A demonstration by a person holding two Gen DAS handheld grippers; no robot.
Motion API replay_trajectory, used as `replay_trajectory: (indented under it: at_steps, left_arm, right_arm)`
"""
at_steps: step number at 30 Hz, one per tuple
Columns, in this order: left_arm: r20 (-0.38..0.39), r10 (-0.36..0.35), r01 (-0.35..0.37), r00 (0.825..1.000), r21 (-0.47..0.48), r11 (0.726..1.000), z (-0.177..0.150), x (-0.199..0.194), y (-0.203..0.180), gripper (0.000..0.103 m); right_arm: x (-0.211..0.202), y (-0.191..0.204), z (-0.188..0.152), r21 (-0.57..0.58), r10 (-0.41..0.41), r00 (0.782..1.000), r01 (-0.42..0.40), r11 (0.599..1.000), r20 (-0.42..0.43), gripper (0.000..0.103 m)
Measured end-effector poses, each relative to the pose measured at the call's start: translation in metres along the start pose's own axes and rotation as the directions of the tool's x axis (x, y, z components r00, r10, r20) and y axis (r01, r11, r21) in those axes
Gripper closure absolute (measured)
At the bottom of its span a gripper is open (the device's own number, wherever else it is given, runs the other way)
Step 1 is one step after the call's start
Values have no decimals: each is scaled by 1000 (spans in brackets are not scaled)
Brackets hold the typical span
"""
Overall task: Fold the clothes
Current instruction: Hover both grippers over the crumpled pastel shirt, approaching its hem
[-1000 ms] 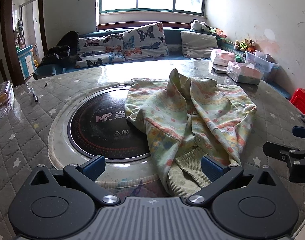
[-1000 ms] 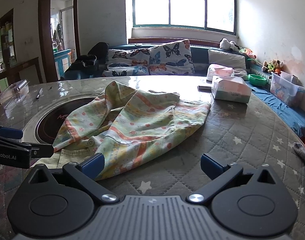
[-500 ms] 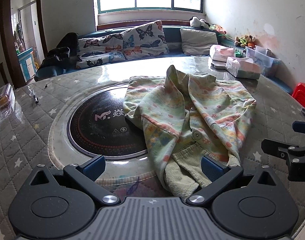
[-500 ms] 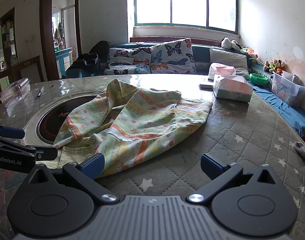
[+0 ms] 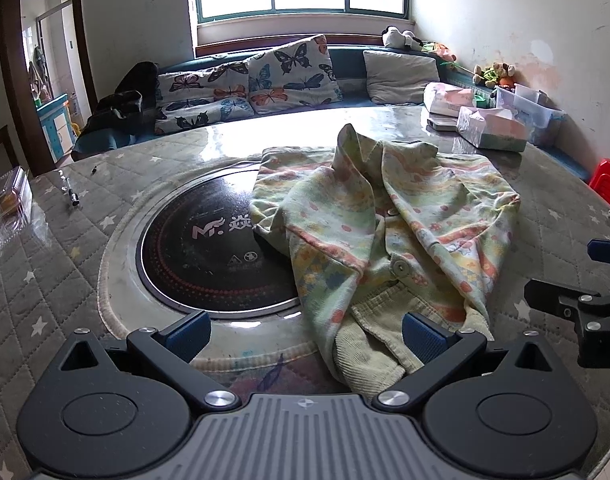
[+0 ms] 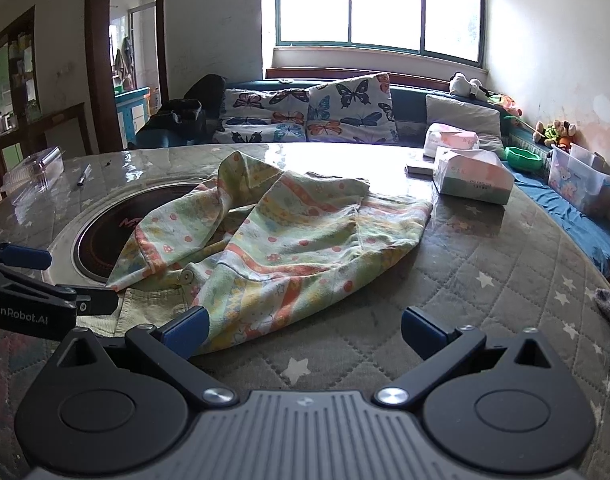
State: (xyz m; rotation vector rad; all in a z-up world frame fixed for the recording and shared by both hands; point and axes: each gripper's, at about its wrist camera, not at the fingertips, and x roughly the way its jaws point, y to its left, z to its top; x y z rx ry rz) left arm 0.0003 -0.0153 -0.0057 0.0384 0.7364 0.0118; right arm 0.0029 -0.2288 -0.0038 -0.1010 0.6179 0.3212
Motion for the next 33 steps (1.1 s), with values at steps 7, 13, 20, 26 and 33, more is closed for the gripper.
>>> replay_trajectory:
  at_steps: [7, 13, 20, 26, 33]
  left_arm:
    - [-7, 7, -7, 1000, 2, 1000, 5, 5, 2, 0]
    - [-11, 10, -10, 1000, 7, 1000, 9, 9, 3, 0]
    - [-9, 14, -14, 1000, 19, 1000, 19, 16, 3, 0]
    - [9, 17, -17, 1000, 28, 999, 37, 25, 6, 0]
    - [41, 24, -26, 999, 47, 999, 67, 43, 8, 0]
  right_arm:
    - [4, 1, 6, -12, 6, 1000, -6, 1000, -1, 0]
    - [9, 0, 13, -21, 11, 1000, -11, 1000, 0, 0]
    - [20, 0, 23, -39, 17, 1000, -18, 999, -6, 0]
    - [36, -4, 34, -49, 12, 1000, -13, 999, -14, 0]
    - [60, -17, 53, -42, 14, 1000, -15, 999, -20, 0]
